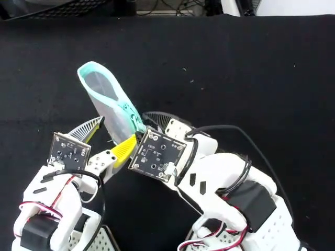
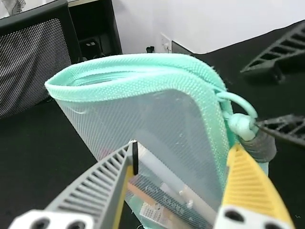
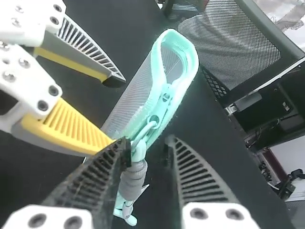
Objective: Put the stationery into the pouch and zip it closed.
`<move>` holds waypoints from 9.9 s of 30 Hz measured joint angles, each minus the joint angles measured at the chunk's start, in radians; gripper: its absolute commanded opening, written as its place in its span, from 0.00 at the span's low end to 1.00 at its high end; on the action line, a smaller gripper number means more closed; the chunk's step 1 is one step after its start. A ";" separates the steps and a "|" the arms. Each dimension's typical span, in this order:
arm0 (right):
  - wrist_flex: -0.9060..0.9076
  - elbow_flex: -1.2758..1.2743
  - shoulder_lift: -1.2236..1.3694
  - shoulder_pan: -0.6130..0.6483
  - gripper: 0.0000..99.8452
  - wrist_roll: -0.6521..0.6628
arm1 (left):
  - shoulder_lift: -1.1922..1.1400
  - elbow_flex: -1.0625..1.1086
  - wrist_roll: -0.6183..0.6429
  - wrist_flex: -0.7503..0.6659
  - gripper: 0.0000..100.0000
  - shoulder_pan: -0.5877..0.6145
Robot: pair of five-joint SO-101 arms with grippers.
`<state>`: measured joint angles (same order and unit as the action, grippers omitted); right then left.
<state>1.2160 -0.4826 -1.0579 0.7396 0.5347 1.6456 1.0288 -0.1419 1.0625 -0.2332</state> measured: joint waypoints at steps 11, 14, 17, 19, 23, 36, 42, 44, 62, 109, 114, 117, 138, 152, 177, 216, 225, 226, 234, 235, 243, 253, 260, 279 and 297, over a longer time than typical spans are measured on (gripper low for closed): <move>-0.118 -0.127 0.000 0.000 0.12 -0.044 | 0.000 0.000 -0.003 0.000 0.31 0.000; -0.126 -0.127 0.000 0.000 0.12 -0.044 | 0.000 0.000 0.000 0.000 0.31 0.000; -0.127 -0.127 0.000 0.000 0.09 -0.044 | 0.000 0.000 0.000 0.000 0.31 0.000; -0.127 -0.127 0.000 0.000 0.03 -0.044 | 0.000 0.000 -0.002 0.000 0.31 0.000; -0.127 -0.114 0.000 0.000 0.01 -0.046 | 0.000 0.000 -0.003 0.000 0.31 0.000; -0.135 -0.089 0.000 -0.048 0.06 -0.046 | 0.000 0.000 0.000 0.000 0.31 0.000; -0.135 -0.089 0.000 -0.051 0.06 -0.046 | 0.000 0.000 0.000 0.000 0.31 0.000; -0.135 -0.089 0.000 -0.051 0.05 -0.046 | 0.000 0.000 0.000 0.000 0.31 0.000; -0.135 -0.046 -0.006 -0.051 0.01 -0.046 | 0.000 0.000 0.000 0.000 0.31 0.000; -0.003 0.195 0.130 0.068 0.01 0.157 | 0.000 -0.103 -0.005 0.135 0.31 -0.114; 0.060 0.219 0.130 0.066 0.01 0.157 | 0.000 -0.103 -0.005 0.135 0.31 -0.118; 0.100 0.242 0.130 0.066 0.01 0.157 | 0.000 -0.103 -0.005 0.135 0.31 -0.117; 0.192 0.278 0.129 0.068 0.16 0.121 | 0.000 -0.046 0.000 0.038 0.31 0.057; 0.035 0.132 0.129 0.071 0.13 -0.063 | 0.000 -0.043 -0.003 0.038 0.31 0.014; 0.034 0.107 0.129 0.072 0.13 -0.132 | 0.000 -0.043 -0.005 0.038 0.31 0.011; 0.028 0.402 0.354 -0.018 0.01 0.100 | 0.000 -0.032 -0.005 0.038 0.31 -0.086; 0.216 0.442 0.342 -0.018 0.01 0.101 | 0.000 -0.014 -0.005 0.038 0.31 -0.095; 0.236 0.442 0.334 -0.017 0.01 0.101 | 0.000 -0.014 -0.005 0.038 0.31 -0.095; 0.334 0.451 0.310 -0.018 0.02 0.101 | 0.000 -0.014 -0.005 0.038 0.31 -0.098; 0.345 0.454 0.310 -0.018 0.02 0.101 | 0.000 -0.014 -0.005 0.038 0.31 -0.100; 0.408 0.463 0.308 -0.018 0.11 0.100 | 0.000 -0.014 -0.005 0.038 0.31 -0.101; 0.453 0.477 0.304 -0.018 0.11 0.100 | 0.000 -0.014 -0.005 0.038 0.31 -0.101; 0.486 0.471 0.190 -0.017 0.11 0.095 | 0.000 -0.011 -0.005 0.017 0.31 -0.100; 0.333 0.213 -0.058 -0.302 0.10 0.055 | -0.002 0.058 -0.005 -0.034 0.31 -0.100; -0.199 -0.356 -0.058 -0.157 0.10 -0.104 | -0.002 0.061 -0.005 -0.087 0.31 0.037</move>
<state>1.0165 -0.8385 -1.1162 0.5831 0.4304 1.6441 1.0902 -0.1465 0.9751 -0.1964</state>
